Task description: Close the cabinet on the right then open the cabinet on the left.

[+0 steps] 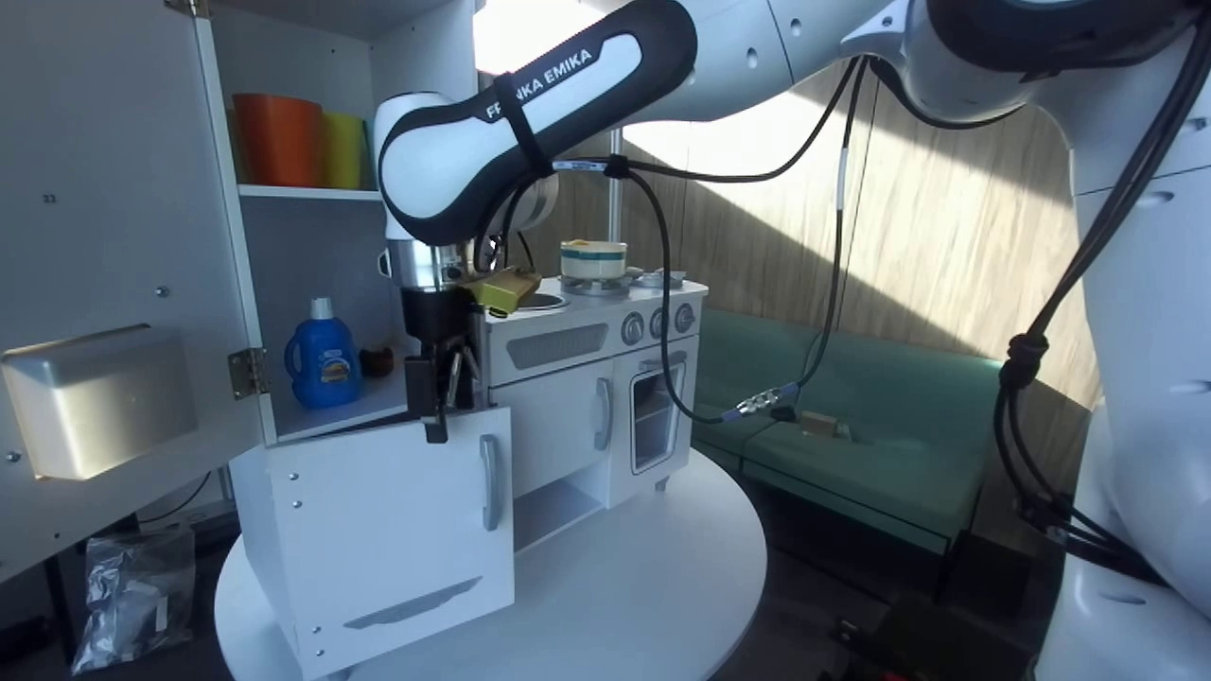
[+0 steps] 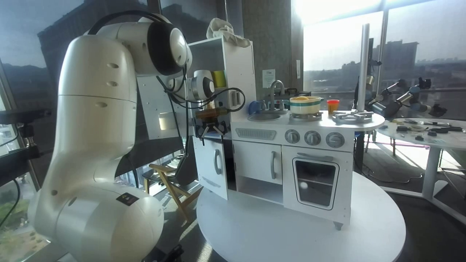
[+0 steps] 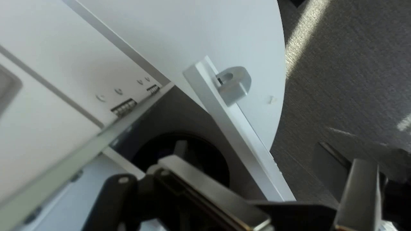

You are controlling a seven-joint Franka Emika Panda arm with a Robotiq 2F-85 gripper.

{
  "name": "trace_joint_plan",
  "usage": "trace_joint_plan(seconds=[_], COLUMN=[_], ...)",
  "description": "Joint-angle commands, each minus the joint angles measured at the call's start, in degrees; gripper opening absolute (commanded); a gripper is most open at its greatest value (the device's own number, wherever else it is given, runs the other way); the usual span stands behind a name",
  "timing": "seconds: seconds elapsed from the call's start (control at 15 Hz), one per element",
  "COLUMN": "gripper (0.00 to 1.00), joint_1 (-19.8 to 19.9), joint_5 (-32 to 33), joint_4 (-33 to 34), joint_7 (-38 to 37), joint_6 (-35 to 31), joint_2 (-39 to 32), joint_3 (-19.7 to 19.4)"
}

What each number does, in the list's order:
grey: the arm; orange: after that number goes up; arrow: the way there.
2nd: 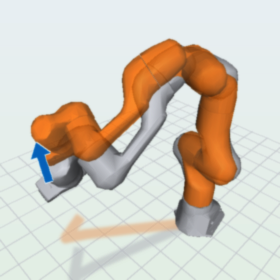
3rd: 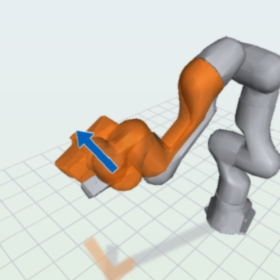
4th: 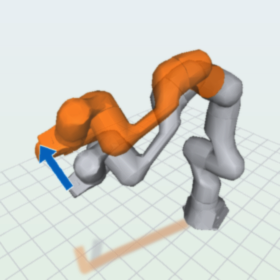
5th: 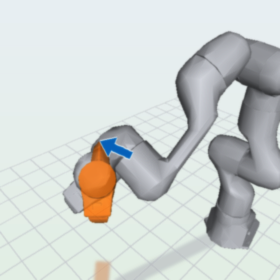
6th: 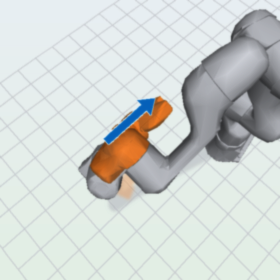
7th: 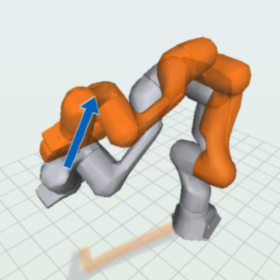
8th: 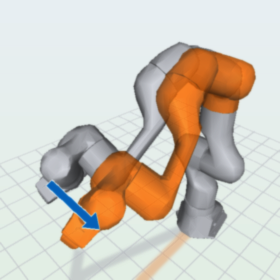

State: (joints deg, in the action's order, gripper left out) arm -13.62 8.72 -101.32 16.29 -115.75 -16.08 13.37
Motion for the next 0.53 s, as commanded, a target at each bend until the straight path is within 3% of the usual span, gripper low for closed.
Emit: trace_joint_plan(seconds=[0.0,0.33,0.47], gripper=[1.0,1.0,1.0], joint_1=[1.1,0.9,0.2], joint_5=[-7.0,-13.3,-11.0], joint_4=[-2.1,-4.2,-5.6], joint_7=[8.2,15.5,10.3], joint_6=[-1.7,-1.9,-3.4], joint_2=[3.5,4.0,4.4], joint_3=[2.7,4.1,3.0])
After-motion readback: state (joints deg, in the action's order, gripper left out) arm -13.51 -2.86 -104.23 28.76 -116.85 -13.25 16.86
